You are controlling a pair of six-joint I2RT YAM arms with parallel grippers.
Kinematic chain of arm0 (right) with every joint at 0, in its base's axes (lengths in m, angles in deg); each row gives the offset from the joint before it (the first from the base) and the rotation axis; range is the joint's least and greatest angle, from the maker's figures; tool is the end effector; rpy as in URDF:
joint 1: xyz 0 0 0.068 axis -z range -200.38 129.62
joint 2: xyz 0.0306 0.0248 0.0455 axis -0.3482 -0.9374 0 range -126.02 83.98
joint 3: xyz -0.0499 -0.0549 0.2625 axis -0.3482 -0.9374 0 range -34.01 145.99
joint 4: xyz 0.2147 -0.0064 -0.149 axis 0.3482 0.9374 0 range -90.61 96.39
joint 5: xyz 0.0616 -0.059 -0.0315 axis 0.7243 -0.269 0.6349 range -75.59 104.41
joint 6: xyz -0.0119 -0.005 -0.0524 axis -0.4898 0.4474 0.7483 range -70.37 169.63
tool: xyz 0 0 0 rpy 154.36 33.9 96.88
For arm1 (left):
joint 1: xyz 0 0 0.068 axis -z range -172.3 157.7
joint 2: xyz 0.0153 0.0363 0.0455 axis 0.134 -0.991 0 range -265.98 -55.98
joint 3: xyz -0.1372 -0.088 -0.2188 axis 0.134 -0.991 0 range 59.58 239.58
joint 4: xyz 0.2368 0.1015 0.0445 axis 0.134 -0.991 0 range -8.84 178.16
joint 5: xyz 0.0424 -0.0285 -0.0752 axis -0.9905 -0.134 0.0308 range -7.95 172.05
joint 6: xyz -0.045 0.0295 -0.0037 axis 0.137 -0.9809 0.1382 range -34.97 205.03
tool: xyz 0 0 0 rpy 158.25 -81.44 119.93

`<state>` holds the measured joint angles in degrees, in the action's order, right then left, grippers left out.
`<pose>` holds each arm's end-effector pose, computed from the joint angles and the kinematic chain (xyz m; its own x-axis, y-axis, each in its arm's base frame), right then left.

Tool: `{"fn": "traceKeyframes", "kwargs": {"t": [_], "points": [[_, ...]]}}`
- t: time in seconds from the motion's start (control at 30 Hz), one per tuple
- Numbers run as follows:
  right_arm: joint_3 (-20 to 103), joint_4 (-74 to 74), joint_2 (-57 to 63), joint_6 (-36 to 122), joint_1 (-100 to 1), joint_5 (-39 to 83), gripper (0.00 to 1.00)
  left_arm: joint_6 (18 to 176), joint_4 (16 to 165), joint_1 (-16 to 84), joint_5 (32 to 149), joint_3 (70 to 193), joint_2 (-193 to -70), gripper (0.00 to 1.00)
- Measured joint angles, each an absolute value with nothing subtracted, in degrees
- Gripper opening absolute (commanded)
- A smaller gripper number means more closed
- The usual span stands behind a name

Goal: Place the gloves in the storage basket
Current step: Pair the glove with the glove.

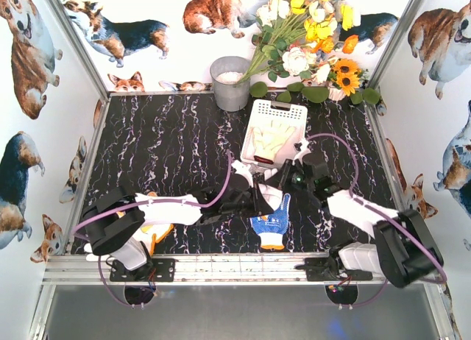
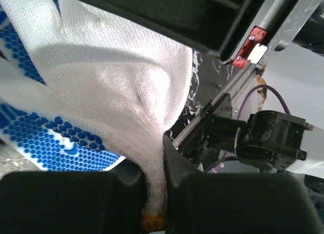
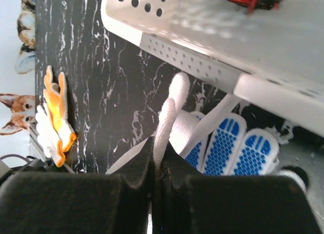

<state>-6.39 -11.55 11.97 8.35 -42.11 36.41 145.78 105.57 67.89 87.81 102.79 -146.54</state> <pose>0.2225 0.1031 0.1770 -0.8029 0.3384 -0.4908 -0.1384 0.6950 0.7056 0.1597 -0.2860 0.1833 -0.9122 -0.1543 -0.3796 0.2263 0.5826 -0.7806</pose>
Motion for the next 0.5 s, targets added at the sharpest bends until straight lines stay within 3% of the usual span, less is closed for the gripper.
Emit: {"fn": "traceKeyframes", "kwargs": {"t": [0.27, 0.5], "points": [[-10.15, -5.96, 18.71, 11.72, -42.11, 33.83, 0.0, 147.2, 107.36, 68.54, 91.72, 103.4, -148.2, 0.33], [-12.82, -4.43, 17.61, 12.15, -42.11, 34.29, 0.0, 148.71, 107.69, 68.54, 92.82, 103.4, -149.78, 0.48]]}}
